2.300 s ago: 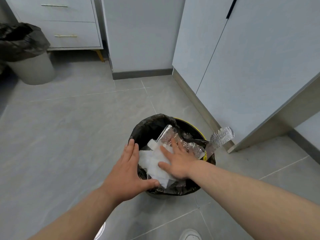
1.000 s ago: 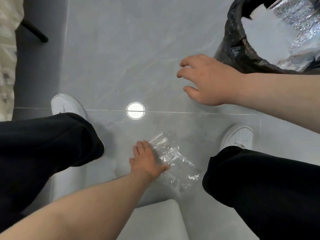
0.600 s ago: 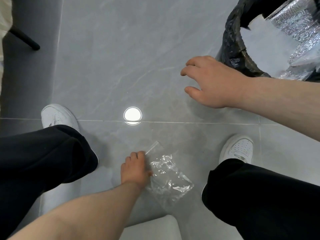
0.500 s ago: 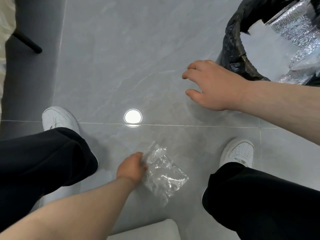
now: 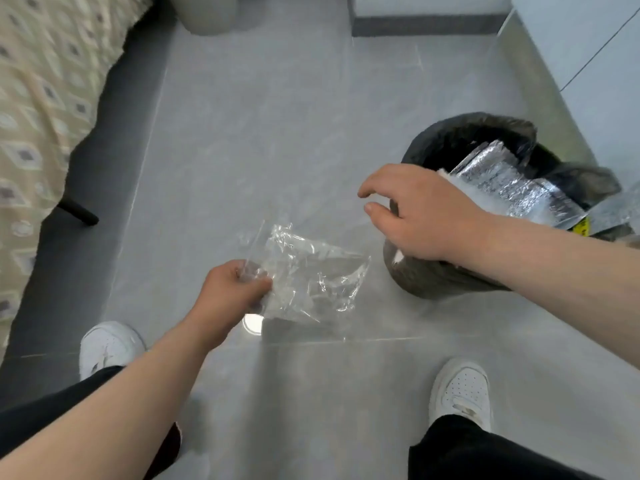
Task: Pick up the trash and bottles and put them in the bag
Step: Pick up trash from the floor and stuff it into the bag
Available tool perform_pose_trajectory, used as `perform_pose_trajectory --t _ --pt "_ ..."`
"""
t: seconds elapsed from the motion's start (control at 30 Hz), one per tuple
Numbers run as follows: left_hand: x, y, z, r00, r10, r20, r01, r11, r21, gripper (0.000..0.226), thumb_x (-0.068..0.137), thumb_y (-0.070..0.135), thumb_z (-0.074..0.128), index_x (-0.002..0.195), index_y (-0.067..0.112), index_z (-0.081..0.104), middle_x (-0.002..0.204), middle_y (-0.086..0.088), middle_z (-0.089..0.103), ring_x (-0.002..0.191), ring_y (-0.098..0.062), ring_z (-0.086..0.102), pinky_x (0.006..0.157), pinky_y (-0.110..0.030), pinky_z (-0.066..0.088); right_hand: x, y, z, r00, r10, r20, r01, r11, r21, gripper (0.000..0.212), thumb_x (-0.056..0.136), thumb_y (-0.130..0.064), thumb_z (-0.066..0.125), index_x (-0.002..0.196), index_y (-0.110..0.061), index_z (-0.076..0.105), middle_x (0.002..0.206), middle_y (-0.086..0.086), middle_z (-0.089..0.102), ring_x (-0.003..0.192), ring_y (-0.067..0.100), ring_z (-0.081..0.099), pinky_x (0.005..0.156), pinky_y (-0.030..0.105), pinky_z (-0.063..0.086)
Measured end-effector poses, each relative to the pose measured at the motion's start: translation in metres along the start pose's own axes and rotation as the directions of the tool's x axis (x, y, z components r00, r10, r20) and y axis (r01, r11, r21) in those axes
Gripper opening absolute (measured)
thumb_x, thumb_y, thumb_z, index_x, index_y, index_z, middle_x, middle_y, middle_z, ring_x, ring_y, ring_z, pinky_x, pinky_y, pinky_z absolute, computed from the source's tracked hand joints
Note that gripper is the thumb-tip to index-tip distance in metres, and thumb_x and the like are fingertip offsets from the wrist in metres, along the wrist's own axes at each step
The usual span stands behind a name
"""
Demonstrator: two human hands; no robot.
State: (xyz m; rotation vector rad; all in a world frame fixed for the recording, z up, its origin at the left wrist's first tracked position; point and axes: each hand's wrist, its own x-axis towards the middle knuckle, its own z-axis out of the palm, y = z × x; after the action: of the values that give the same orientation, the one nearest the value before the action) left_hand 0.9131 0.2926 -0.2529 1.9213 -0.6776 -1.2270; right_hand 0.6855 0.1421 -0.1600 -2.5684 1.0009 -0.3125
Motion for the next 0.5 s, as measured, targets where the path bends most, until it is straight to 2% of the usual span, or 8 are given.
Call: perform_pose_trajectory --t 0.03,0.1,0.2,0.27,0.33,0.4,0.43,0.5 --pt "-0.002 0.020 0.005 0.999 0.036 0.001 -0.036 0.999 -0.032 0.003 0.082 0.001 0.064 0.079 0.002 0.063 0.063 -0.007 0.060 0.058 -0.021 0.054 0.056 -0.030 0.052 -0.001 0.001 -0.009 0.998 -0.011 -0.065 0.013 1.000 0.028 0.025 0.088 -0.023 0.051 0.105 -0.012 0.066 0.093 -0.008 0.060 0.094 0.011 0.055 0.088 0.019 0.036" --pt "-0.002 0.065 0.019 0.991 0.130 0.006 -0.129 0.988 -0.090 0.009 0.079 0.002 0.068 0.084 -0.003 0.063 0.065 -0.011 0.060 0.057 -0.022 0.055 0.053 -0.031 0.053 -0.005 0.012 -0.036 0.982 -0.001 -0.187 0.008 0.999 0.035 0.020 0.086 -0.018 0.053 0.097 -0.010 0.068 0.087 -0.007 0.062 0.086 0.010 0.055 0.085 0.018 0.037" --pt "-0.007 0.131 0.049 0.969 0.245 0.040 -0.235 0.958 -0.165 0.021 0.064 0.009 0.067 0.083 0.000 0.065 0.062 -0.012 0.061 0.053 -0.022 0.056 0.052 -0.033 0.053 -0.019 0.047 -0.076 0.938 0.067 -0.340 -0.088 0.995 -0.046 0.019 0.085 -0.016 0.053 0.094 -0.009 0.069 0.092 0.000 0.068 0.090 0.013 0.054 0.085 0.015 0.034" --pt "-0.008 0.165 0.073 0.949 0.305 0.076 -0.290 0.943 -0.165 0.021 0.061 0.010 0.063 0.079 0.000 0.065 0.062 -0.012 0.060 0.053 -0.022 0.055 0.055 -0.035 0.052 -0.033 0.085 -0.098 0.894 0.202 -0.399 -0.250 0.965 -0.073 0.025 0.089 -0.022 0.047 0.099 -0.011 0.068 0.099 0.001 0.068 0.097 0.019 0.055 0.088 0.023 0.038" --pt "-0.008 0.187 0.098 0.932 0.350 0.092 -0.335 0.931 -0.144 0.012 0.067 0.005 0.067 0.079 0.002 0.065 0.064 -0.014 0.062 0.056 -0.024 0.058 0.059 -0.039 0.053 -0.050 0.127 -0.113 0.801 0.408 -0.439 -0.479 0.876 -0.059 0.036 0.092 -0.029 0.039 0.113 -0.013 0.063 0.112 0.005 0.066 0.105 0.026 0.055 0.093 0.037 0.043" --pt "-0.009 0.199 0.122 0.925 0.373 0.076 -0.365 0.925 -0.107 0.010 0.077 -0.003 0.065 0.082 0.006 0.066 0.068 -0.014 0.067 0.059 -0.027 0.063 0.062 -0.040 0.055 -0.062 0.158 -0.117 0.712 0.602 -0.361 -0.667 0.741 -0.080 0.047 0.090 -0.038 0.040 0.132 -0.018 0.048 0.122 0.009 0.058 0.110 0.032 0.053 0.093 0.042 0.046" --pt "-0.010 0.202 0.132 0.919 0.387 0.070 -0.382 0.921 -0.072 0.014 0.078 -0.004 0.064 0.084 0.009 0.066 0.069 -0.012 0.069 0.060 -0.026 0.066 0.060 -0.038 0.056 -0.067 0.168 -0.113 0.686 0.671 -0.282 -0.714 0.695 -0.082 0.053 0.088 -0.042 0.042 0.136 -0.021 0.039 0.122 0.010 0.056 0.109 0.032 0.053 0.091 0.042 0.048" --pt "-0.013 0.205 0.152 0.911 0.408 0.068 -0.411 0.911 0.038 0.024 0.078 0.000 0.065 0.098 0.014 0.062 0.073 -0.006 0.069 0.060 -0.017 0.067 0.053 -0.030 0.053 -0.072 0.181 -0.100 0.649 0.752 -0.113 -0.760 0.647 -0.059 0.055 0.088 -0.043 0.045 0.138 -0.022 0.034 0.123 0.009 0.057 0.106 0.031 0.056 0.086 0.038 0.049"
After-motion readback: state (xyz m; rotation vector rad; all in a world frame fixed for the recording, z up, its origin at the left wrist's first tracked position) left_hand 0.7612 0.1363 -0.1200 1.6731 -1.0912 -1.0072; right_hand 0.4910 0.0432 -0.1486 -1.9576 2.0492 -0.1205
